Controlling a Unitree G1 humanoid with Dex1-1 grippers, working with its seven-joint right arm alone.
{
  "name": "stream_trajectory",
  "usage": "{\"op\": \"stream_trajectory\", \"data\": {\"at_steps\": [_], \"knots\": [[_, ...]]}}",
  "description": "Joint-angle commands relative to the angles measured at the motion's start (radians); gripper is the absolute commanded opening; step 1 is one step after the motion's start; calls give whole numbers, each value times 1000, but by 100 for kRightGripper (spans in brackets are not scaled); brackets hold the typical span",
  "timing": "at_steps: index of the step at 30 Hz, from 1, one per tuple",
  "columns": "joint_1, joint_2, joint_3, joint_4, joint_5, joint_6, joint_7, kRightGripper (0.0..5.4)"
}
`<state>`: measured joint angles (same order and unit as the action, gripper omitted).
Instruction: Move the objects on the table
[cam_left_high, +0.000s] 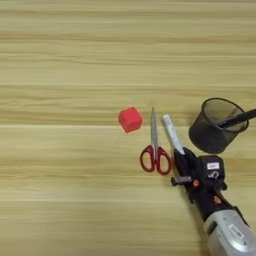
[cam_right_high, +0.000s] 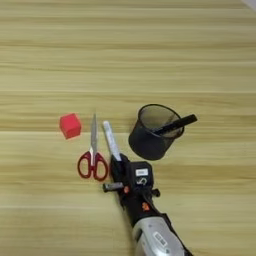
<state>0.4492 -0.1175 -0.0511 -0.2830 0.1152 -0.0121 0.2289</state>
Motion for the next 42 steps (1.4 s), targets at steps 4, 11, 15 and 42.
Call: {"op": "stream_trajectory", "data": {"at_steps": [4, 11, 15, 42], "knots": [[-33, -35, -31, -114, 6, -23, 4, 78], [-44, -52, -53, -211, 22, 4, 4, 78], [-50, -61, -71, -261, 30, 17, 3, 78], [-176, -157, -415, -270, 105, 102, -48, 78]]}}
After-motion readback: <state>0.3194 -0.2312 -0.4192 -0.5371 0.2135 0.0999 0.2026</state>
